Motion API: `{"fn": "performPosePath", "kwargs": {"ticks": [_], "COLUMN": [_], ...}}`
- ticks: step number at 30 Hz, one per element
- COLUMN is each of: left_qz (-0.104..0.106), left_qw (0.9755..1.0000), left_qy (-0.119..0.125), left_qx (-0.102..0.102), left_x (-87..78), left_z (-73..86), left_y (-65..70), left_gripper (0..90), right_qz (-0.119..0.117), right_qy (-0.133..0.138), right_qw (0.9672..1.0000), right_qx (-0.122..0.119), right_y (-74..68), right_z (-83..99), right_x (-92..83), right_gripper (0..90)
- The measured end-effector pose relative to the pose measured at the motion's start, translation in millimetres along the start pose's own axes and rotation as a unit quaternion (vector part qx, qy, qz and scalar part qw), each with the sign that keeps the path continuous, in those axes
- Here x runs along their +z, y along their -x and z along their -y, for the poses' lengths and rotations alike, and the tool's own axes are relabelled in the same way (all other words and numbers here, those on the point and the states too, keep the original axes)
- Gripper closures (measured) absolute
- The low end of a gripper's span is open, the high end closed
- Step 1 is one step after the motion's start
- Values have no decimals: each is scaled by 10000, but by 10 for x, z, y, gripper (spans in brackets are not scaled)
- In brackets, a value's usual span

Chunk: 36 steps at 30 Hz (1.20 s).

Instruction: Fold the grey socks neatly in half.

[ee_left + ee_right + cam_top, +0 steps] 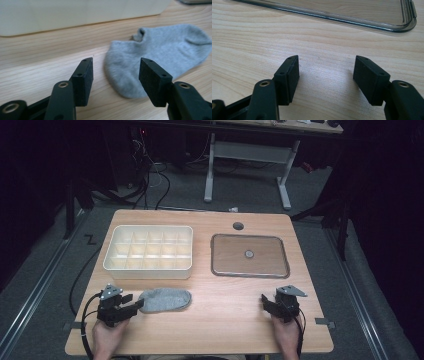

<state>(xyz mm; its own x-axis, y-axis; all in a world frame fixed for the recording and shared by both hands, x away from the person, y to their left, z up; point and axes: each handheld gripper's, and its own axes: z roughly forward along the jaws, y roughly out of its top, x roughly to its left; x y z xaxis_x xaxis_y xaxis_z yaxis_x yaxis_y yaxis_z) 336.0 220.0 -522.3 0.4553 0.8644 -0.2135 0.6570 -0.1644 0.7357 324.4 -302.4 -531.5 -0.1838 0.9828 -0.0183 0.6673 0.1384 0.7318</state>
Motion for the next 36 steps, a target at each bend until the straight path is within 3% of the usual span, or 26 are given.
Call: {"fn": "performPosePath", "kwargs": {"ticks": [2,16,36], "left_qz": [-77,-46,-80], "left_qw": [9999,9995,9994], "left_qy": [-77,-200,-259], "left_qx": [84,228,214], "left_x": [34,146,246], "left_z": [-11,-13,-22], "left_y": [29,138,354], "left_gripper": [471,495,497], "right_qz": [1,-5,-33], "right_qy": [-2,-6,-10], "right_qw": [10000,10000,10000], "right_qx": [-1,-5,-16], "right_y": [0,1,-5], "right_z": [0,0,0], "right_x": [0,-1,0], "right_gripper": [379,377,374]}}
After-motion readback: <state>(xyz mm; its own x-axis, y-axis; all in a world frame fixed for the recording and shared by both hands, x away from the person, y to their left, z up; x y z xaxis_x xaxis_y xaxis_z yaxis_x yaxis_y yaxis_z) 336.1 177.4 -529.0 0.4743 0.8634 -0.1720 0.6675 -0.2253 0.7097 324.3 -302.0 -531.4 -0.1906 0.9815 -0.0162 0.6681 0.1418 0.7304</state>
